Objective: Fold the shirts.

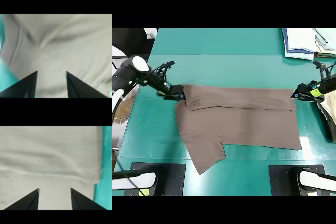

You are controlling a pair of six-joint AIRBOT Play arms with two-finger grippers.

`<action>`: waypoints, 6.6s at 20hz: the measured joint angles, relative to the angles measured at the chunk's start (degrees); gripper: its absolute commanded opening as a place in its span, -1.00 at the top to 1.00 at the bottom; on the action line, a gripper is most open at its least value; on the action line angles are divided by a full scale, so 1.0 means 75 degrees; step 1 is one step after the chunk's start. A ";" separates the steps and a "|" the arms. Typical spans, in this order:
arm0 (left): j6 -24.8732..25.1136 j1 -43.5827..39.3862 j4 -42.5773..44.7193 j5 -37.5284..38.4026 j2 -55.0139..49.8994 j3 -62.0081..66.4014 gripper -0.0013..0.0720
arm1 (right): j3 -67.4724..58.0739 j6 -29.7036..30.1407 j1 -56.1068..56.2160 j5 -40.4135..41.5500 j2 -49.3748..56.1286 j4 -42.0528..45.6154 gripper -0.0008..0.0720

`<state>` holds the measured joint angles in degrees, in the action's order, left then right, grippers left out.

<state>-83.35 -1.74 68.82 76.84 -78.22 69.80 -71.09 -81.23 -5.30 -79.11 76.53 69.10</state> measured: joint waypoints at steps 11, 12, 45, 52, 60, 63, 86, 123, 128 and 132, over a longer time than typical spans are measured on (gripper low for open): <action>-0.0326 -0.0003 -0.0898 -0.0667 0.3474 -0.5557 -0.20 | 0.1588 0.0125 -0.0073 0.0233 -0.2206 -0.0259 -0.27; -0.0265 -0.0003 -0.1145 -0.0831 0.3538 -0.5791 -0.20 | 0.1614 0.0128 -0.0073 0.0262 -0.2264 -0.0265 -0.27; -0.0114 -0.0944 -0.1923 -0.0557 0.4418 -0.5263 0.91 | 0.4794 0.0187 -0.2040 -0.0475 -0.2133 0.0201 0.94; -0.0799 -0.0947 -0.1501 0.0781 0.5712 -0.4911 0.91 | 0.4001 0.0096 -0.1661 -0.1571 -0.3931 0.1154 0.94; -0.0498 -0.0933 -0.0385 -0.1256 0.3579 -0.3124 0.90 | 0.1845 -0.0125 -0.0493 -0.0831 -0.2092 0.1276 0.94; -0.0420 -0.0930 -0.0064 -0.2130 0.2337 -0.2416 0.90 | 0.0679 -0.0201 -0.0096 -0.0466 -0.0682 0.1032 0.94; -0.0286 -0.1708 -0.0912 -0.3019 0.0516 -0.0411 0.90 | -0.0280 0.1236 -0.2215 -0.0592 0.2611 -0.1652 -0.41; -0.0679 -0.2194 -0.0379 -0.2046 -0.1559 0.3462 0.90 | -0.3416 0.1169 0.4753 0.0490 0.0778 -0.4686 0.93; -0.0647 -0.0892 0.0600 -0.1781 0.0297 0.3494 0.90 | -0.3421 0.1547 0.6904 0.2087 0.2110 -0.4695 -0.86; -0.0632 -0.0455 0.0935 -0.1641 0.1029 0.3506 0.90 | -0.3407 0.1632 0.7338 0.2442 0.2774 -0.4383 -0.66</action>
<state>-88.09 -5.15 75.83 64.53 -70.50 96.09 -96.64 -68.99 49.74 -60.80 97.34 36.23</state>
